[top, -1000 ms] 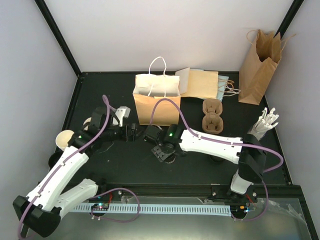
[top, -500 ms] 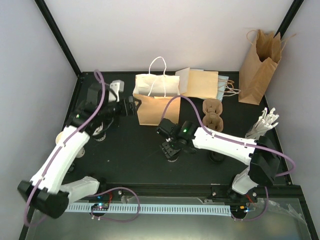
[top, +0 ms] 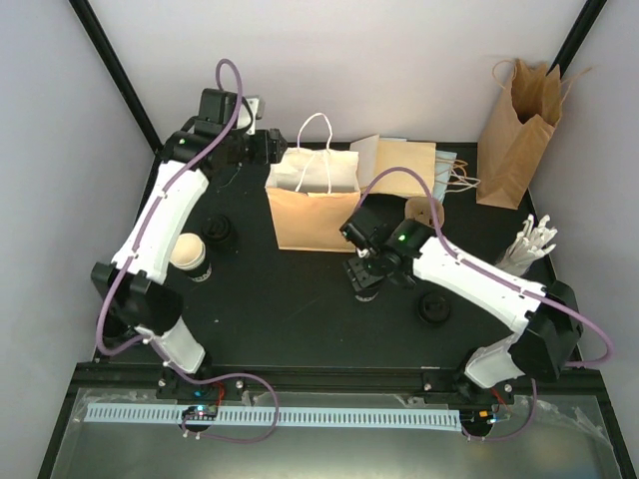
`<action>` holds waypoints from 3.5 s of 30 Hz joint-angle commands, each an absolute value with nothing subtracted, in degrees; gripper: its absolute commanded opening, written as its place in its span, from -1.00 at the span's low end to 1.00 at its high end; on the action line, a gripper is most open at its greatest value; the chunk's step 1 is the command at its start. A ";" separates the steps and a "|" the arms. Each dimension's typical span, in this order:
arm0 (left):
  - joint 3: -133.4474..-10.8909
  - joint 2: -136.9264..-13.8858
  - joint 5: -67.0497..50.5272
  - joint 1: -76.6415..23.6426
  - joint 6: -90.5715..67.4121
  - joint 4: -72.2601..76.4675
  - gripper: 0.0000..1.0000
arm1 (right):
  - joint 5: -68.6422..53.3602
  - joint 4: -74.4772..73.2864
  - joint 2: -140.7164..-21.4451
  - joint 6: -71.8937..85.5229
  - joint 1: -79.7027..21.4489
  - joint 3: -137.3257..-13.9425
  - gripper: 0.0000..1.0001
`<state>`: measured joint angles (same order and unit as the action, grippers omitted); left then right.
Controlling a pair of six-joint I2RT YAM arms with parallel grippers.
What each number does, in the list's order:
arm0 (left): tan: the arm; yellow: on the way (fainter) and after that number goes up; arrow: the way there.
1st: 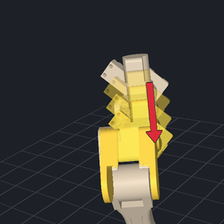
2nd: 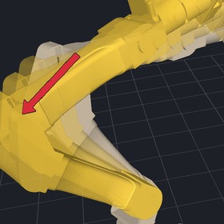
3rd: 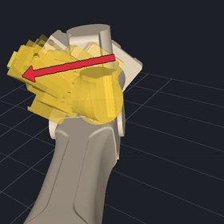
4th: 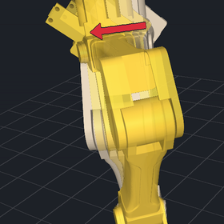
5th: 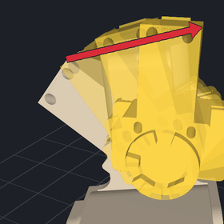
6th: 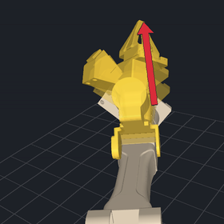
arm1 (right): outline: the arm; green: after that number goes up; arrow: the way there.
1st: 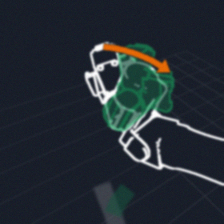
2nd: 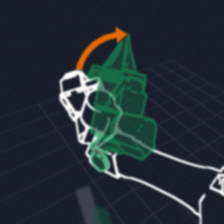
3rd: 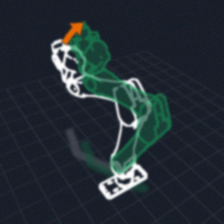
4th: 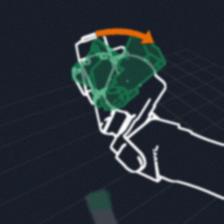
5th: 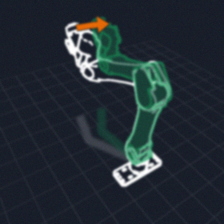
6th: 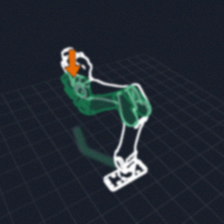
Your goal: Pack the takeout coffee
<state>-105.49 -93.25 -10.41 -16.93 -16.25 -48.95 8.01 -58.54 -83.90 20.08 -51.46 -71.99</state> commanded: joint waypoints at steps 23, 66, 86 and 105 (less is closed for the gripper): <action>-86.72 -84.80 -6.81 -22.27 -10.32 -45.86 -0.97 | 7.39 -73.60 -87.39 14.00 -43.88 -126.27 0.46; -41.83 -43.95 2.92 -52.38 -37.47 -27.42 -0.21 | 37.48 -52.98 -79.30 24.07 -73.32 -73.34 0.40; -68.46 -60.84 -2.91 -52.21 8.99 -42.99 0.76 | 37.93 -50.29 -73.50 21.95 -68.63 -73.24 0.40; -75.26 -70.91 -1.09 -43.44 15.02 -42.34 0.58 | 31.88 -42.71 -71.80 20.30 -64.35 -70.24 0.39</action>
<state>-74.00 -69.43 2.24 -45.32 11.11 -43.16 32.99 -46.04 -72.69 20.49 -64.97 -70.87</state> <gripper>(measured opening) 0.806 0.725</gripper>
